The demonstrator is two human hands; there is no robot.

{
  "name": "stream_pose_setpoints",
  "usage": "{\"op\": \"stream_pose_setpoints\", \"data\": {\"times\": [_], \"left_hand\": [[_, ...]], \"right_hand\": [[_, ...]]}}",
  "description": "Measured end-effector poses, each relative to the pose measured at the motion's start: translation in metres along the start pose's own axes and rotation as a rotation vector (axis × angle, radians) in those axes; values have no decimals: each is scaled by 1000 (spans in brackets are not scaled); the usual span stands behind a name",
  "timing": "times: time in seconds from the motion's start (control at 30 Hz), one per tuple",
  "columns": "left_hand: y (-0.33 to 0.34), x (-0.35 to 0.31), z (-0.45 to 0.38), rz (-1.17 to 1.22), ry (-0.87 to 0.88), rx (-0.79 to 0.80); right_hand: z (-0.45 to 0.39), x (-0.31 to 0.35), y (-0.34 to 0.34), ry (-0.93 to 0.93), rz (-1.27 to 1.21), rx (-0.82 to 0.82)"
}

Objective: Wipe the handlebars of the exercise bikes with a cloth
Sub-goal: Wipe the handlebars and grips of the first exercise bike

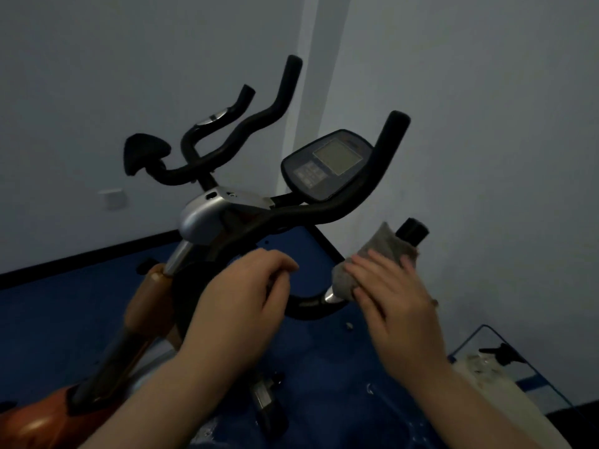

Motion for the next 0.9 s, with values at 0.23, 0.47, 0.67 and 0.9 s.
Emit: {"op": "stream_pose_setpoints", "data": {"times": [0.23, 0.47, 0.67, 0.9], "left_hand": [[-10, 67, -5, -108, -86, -168], [2, 92, -1, -93, -107, -262], [3, 96, 0, -58, -101, -249], [5, 98, -3, -10, -75, -205]], "right_hand": [[1, 39, 54, -73, 12, 237], [-44, 52, 100, 101, 242, 313], [-45, 45, 105, 114, 234, 293], [-85, 29, 132, 422, 0, 412]]}}
Point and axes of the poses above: each hand's wrist, its own z-axis away from the middle knuckle, its own y-axis out of the palm, x = y × z, the point moved 6 cm from there along -z, towards the middle knuckle, and after that the axes turned 14 degrees about -z, right-handed, at the moved point
